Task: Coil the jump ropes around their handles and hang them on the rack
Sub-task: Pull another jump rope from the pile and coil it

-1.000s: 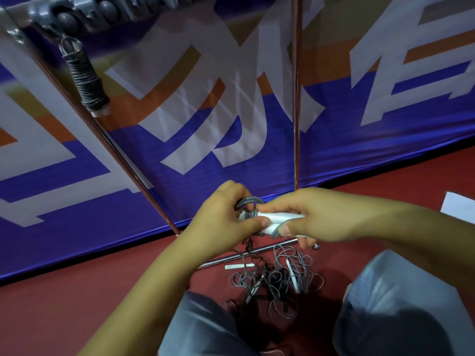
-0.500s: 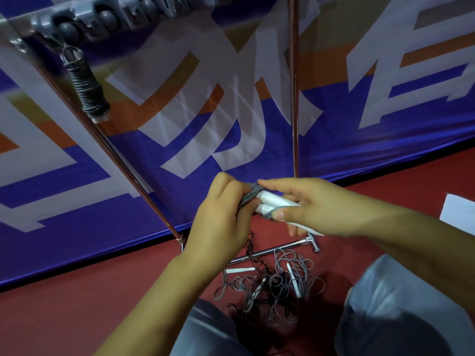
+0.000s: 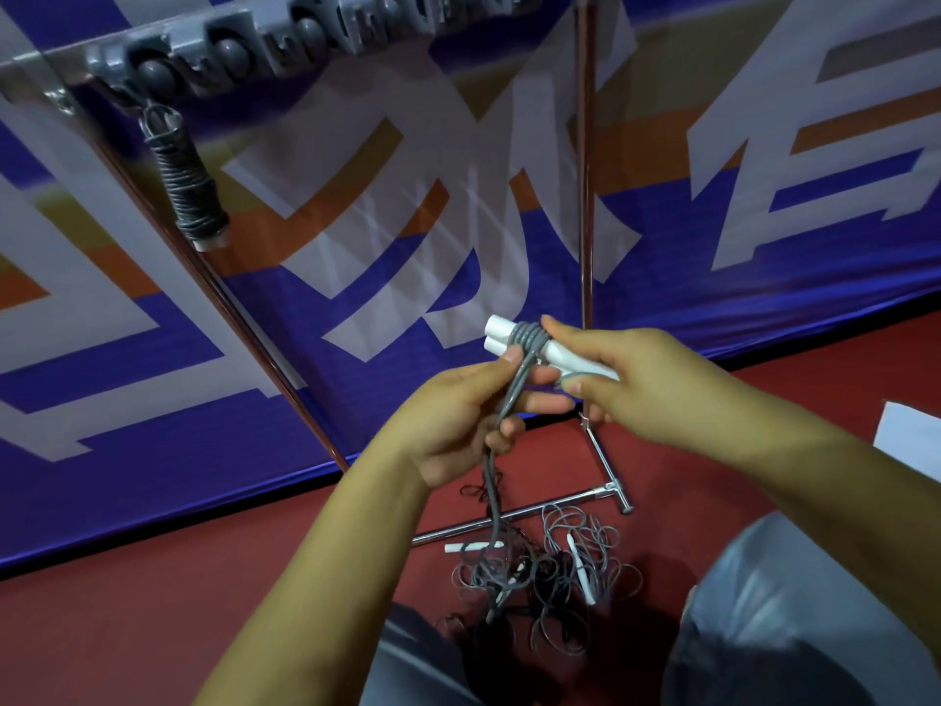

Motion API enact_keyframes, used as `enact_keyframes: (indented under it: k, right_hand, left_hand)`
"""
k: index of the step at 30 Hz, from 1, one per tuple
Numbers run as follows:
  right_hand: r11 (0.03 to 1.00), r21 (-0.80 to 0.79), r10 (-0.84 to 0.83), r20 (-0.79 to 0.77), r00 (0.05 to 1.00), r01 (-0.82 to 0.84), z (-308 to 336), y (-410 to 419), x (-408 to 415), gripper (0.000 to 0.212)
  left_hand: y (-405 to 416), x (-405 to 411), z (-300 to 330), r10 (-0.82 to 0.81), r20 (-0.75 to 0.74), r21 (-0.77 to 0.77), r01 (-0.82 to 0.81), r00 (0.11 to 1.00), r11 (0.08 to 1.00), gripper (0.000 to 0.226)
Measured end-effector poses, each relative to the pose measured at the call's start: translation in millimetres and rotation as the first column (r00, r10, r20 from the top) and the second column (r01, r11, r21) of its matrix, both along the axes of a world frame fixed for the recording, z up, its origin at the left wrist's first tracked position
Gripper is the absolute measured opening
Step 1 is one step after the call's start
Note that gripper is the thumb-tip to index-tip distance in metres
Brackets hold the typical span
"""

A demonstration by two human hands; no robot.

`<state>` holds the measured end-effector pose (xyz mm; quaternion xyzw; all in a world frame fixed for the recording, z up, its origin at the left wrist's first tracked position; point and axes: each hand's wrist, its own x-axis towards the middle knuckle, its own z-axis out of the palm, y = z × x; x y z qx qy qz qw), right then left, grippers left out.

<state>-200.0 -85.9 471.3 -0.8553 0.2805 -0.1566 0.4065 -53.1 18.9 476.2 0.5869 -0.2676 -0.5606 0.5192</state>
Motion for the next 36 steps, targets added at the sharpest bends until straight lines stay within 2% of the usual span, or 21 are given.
enact_keyframes:
  k: [1,4,8,11,14,18,22,24,28,33,36]
  right_hand:
    - [1.000,-0.028,-0.001,-0.017,1.000,0.000,3,-2,-1,0.060]
    - [0.995,-0.099,0.019,-0.053,0.998,-0.024,11,-2,-1,0.059]
    - [0.999,-0.046,0.015,-0.010,1.000,-0.016,18,-5,1,0.059]
    - [0.993,0.106,0.038,0.099,0.994,-0.049,20,-7,-1,0.060]
    - [0.964,0.252,0.033,0.188,0.982,-0.081,23,0,-4,0.057]
    - [0.897,0.419,0.028,0.260,0.965,-0.139,26,6,-10,0.038]
    - [0.866,0.468,0.037,0.289,0.956,-0.175,27,10,-14,0.033]
    - [0.847,0.494,0.040,0.312,0.949,-0.197,28,11,-15,0.033]
    - [0.802,0.546,0.035,0.362,0.932,-0.242,29,9,-17,0.039]
    - [0.747,0.606,0.053,0.357,0.933,-0.274,31,0,-21,0.037]
    - [0.703,0.640,0.071,0.370,0.926,-0.310,29,-3,-20,0.032]
  left_hand:
    - [-1,3,0,-0.032,-0.090,0.000,0.032,0.995,0.999,0.036]
    - [-4,6,2,-0.071,-0.228,-0.032,0.066,0.971,0.997,0.029]
    - [-6,12,1,-0.168,-0.360,-0.175,0.111,0.917,0.978,0.013]
    - [0,15,2,-0.237,-0.290,-0.256,0.164,0.927,0.953,0.013]
    - [8,14,5,-0.176,-0.196,-0.220,0.131,0.965,0.967,0.013]
    - [18,16,0,-0.138,-0.149,-0.242,0.099,0.979,0.965,0.022]
    - [24,11,0,-0.117,-0.113,-0.235,0.088,0.987,0.968,0.007]
    - [26,11,0,-0.115,-0.100,-0.239,0.089,0.988,0.967,0.020]
    - [27,13,0,-0.105,-0.048,-0.260,0.089,0.993,0.962,0.016]
    - [29,16,-6,0.002,0.185,-0.231,0.042,0.983,0.972,0.013]
    - [30,16,-4,0.088,0.282,-0.281,-0.006,0.955,0.960,0.015]
